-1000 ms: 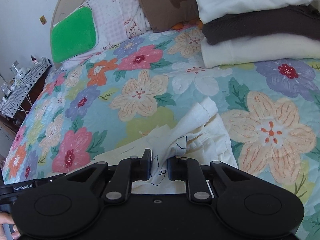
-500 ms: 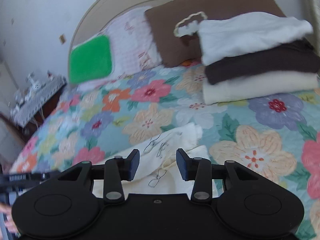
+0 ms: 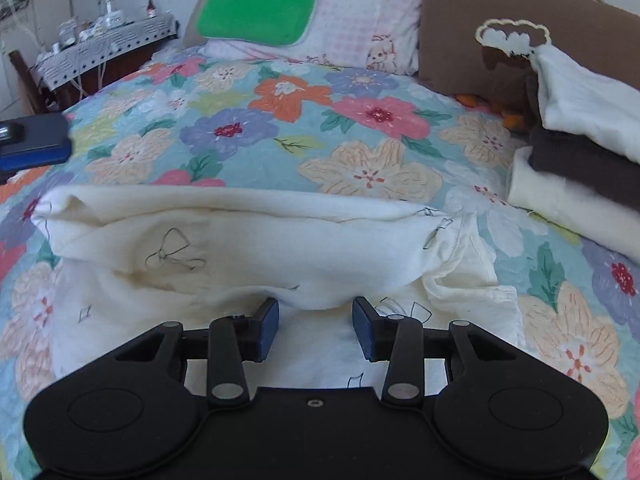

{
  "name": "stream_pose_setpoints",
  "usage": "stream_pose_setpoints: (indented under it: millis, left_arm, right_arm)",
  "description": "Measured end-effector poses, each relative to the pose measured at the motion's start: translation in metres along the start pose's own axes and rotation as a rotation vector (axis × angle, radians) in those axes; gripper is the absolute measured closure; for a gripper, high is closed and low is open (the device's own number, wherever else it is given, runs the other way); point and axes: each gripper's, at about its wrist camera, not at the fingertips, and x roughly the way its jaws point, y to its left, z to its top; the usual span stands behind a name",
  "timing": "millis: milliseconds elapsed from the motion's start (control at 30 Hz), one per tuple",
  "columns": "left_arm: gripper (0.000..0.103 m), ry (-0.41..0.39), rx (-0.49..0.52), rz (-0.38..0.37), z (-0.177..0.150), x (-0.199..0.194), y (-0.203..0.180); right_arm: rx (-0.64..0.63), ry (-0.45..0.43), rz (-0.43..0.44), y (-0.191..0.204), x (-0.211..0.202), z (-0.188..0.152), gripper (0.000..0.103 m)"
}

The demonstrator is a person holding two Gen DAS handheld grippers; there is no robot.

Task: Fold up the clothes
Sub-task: 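Fold the held end over the nightgown and open both grippers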

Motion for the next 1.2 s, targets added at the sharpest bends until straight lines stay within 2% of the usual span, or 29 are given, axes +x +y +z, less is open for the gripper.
stream_pose_setpoints:
  millis: [67, 300, 333, 400, 467, 533, 633, 733, 767, 800, 833, 900, 1000, 1167, 1200]
  left_arm:
    - [0.061, -0.004, 0.026, -0.011, 0.0, -0.001, -0.004]
    - [0.059, 0.248, 0.17, 0.039, -0.03, 0.045, -0.013]
    - [0.059, 0.29, 0.188, 0.056, -0.035, 0.053, -0.015]
    - [0.055, 0.383, 0.242, 0.157, -0.048, 0.071, -0.015]
    - [0.053, 0.434, 0.29, 0.261, -0.059, 0.082, -0.01]
    - [0.05, 0.437, 0.271, 0.264, -0.062, 0.082, -0.001]
    - [0.049, 0.431, 0.203, 0.255, -0.058, 0.079, 0.009]
    - [0.049, 0.424, 0.209, 0.269, -0.059, 0.079, 0.01]
    - [0.049, 0.422, 0.212, 0.273, -0.059, 0.078, 0.01]
    - [0.049, 0.422, 0.217, 0.276, -0.06, 0.079, 0.009]
    - [0.049, 0.422, 0.221, 0.279, -0.06, 0.08, 0.008]
    - [0.048, 0.423, 0.224, 0.283, -0.059, 0.081, 0.008]
    - [0.045, 0.426, 0.245, 0.29, -0.06, 0.081, 0.007]
    - [0.043, 0.433, 0.24, 0.29, -0.06, 0.082, 0.01]
    - [0.043, 0.435, 0.24, 0.289, -0.06, 0.083, 0.011]
  right_arm:
    - [0.075, -0.014, -0.036, -0.011, 0.004, 0.004, 0.057]
    - [0.173, 0.012, -0.181, -0.045, -0.01, -0.002, 0.057]
    - [0.188, 0.022, -0.202, -0.05, -0.013, -0.003, 0.057]
    - [0.214, 0.003, -0.242, -0.059, -0.027, -0.005, 0.056]
    - [0.237, -0.038, -0.284, -0.068, -0.044, -0.005, 0.041]
    - [0.278, -0.059, -0.312, -0.081, -0.057, -0.005, 0.041]
    - [0.398, -0.008, -0.245, -0.102, -0.059, -0.015, 0.041]
    - [0.503, 0.064, -0.152, -0.111, -0.053, -0.029, 0.041]
    - [0.501, 0.077, -0.136, -0.109, -0.051, -0.03, 0.06]
    - [0.499, 0.09, -0.12, -0.107, -0.048, -0.031, 0.084]
    - [0.497, 0.103, -0.104, -0.105, -0.046, -0.032, 0.095]
    - [0.483, 0.105, -0.093, -0.101, -0.047, -0.032, 0.096]
    - [0.454, 0.066, -0.147, -0.098, -0.058, -0.028, 0.097]
    - [0.402, 0.21, -0.25, -0.096, -0.027, -0.035, 0.095]
    - [0.392, 0.214, -0.275, -0.095, -0.025, -0.033, 0.094]
